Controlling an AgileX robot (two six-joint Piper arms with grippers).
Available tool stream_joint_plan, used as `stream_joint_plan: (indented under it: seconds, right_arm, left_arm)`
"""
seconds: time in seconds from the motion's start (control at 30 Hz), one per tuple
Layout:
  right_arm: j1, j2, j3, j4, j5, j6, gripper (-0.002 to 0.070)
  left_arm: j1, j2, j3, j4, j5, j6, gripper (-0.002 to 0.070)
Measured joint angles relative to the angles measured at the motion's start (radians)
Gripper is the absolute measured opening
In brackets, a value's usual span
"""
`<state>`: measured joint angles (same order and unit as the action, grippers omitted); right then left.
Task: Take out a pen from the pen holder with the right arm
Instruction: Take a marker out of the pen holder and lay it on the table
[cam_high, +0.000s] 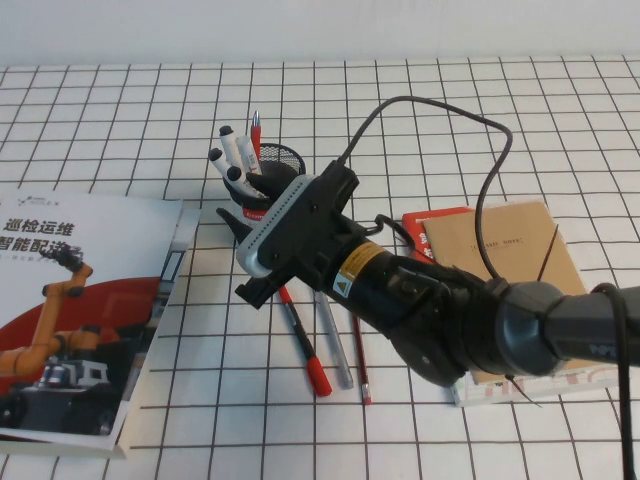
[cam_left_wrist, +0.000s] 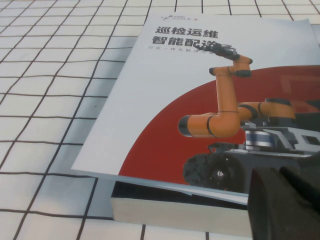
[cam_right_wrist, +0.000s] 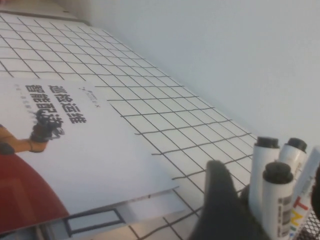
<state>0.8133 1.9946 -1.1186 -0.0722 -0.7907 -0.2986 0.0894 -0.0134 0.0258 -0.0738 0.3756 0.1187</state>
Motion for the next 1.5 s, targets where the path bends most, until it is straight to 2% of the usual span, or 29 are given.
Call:
stream_joint_plan:
  seconds: [0.27, 0.9, 1.07, 1.23, 1.47, 1.5]
  right_arm:
    - [-0.039, 0.082, -0.122, -0.004, 0.04, 0.0, 0.0319]
    - [-0.058, 0.196, -0.267, -0.011, 0.133, 0.001, 0.0314]
    - [-0.062, 0.206, -0.287, -0.011, 0.143, 0.001, 0.0293]
    - [-0.062, 0.208, -0.293, -0.011, 0.145, 0.001, 0.0254]
    - [-0.064, 0.21, -0.299, -0.011, 0.138, 0.001, 0.0123]
    - [-0.064, 0.21, -0.299, -0.011, 0.138, 0.001, 0.0121]
  left_arm:
    - [0.0, 0.0, 0.0, 0.0, 0.0, 0.0, -0.0003]
    - [0.0, 0.0, 0.0, 0.0, 0.0, 0.0, -0.0003]
    - [0.0, 0.0, 0.0, 0.0, 0.0, 0.0, -0.0003]
    - [0.0, 0.0, 0.0, 0.0, 0.0, 0.0, -0.0003]
    - [0.0, 0.0, 0.0, 0.0, 0.0, 0.0, -0.0003]
    - [0.0, 0.0, 0.0, 0.0, 0.0, 0.0, -0.0003]
